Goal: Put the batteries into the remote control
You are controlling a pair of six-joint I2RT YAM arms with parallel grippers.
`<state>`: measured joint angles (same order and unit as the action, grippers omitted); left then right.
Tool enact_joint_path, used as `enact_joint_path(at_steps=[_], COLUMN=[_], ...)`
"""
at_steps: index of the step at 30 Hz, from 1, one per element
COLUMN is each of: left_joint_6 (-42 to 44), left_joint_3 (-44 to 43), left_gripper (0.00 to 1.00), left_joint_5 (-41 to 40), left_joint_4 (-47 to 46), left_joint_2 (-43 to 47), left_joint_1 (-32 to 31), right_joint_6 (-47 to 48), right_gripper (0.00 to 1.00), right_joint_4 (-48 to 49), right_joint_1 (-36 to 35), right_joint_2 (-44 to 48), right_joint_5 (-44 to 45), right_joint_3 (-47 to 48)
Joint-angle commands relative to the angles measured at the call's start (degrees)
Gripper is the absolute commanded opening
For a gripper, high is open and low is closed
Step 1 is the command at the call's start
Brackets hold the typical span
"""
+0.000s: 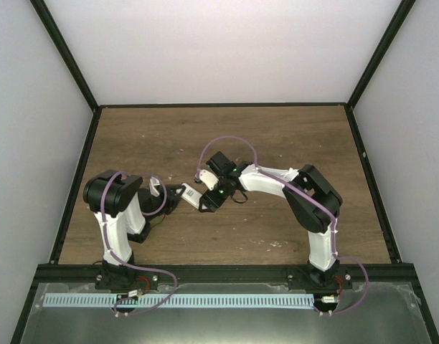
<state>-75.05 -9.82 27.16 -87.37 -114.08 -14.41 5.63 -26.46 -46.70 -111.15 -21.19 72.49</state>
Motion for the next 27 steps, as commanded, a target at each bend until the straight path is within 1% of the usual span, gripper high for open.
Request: enact_joint_path(at_steps=[1, 9, 14, 27], left_joint_6=[2.7, 2.7, 2.6, 2.6], left_joint_3=[0.3, 0.2, 0.2, 0.3], left_gripper=[0.00, 0.00, 0.00, 0.00], left_joint_5=[-0.8, -0.7, -0.7, -1.0], left_joint_4=[-4.5, -4.5, -4.5, -4.5], left_joint_2=[-1.7, -1.9, -2.0, -2.1], left_joint_1=[-0.2, -0.2, -0.2, -0.2], right_joint_6=[0.0, -0.4, -0.5, -0.8], right_gripper=[0.72, 0.77, 0.78, 0.79], right_joint_4=[1.1, 0.8, 0.4, 0.0], right_joint_1=[-0.1, 0.8, 1.8, 2.0], right_joint_2=[3.0, 4.0, 4.0, 0.7], right_joint_5=[0.4, 3.2, 4.0, 6.2], right_joint_3=[2.5, 2.7, 2.3, 2.8])
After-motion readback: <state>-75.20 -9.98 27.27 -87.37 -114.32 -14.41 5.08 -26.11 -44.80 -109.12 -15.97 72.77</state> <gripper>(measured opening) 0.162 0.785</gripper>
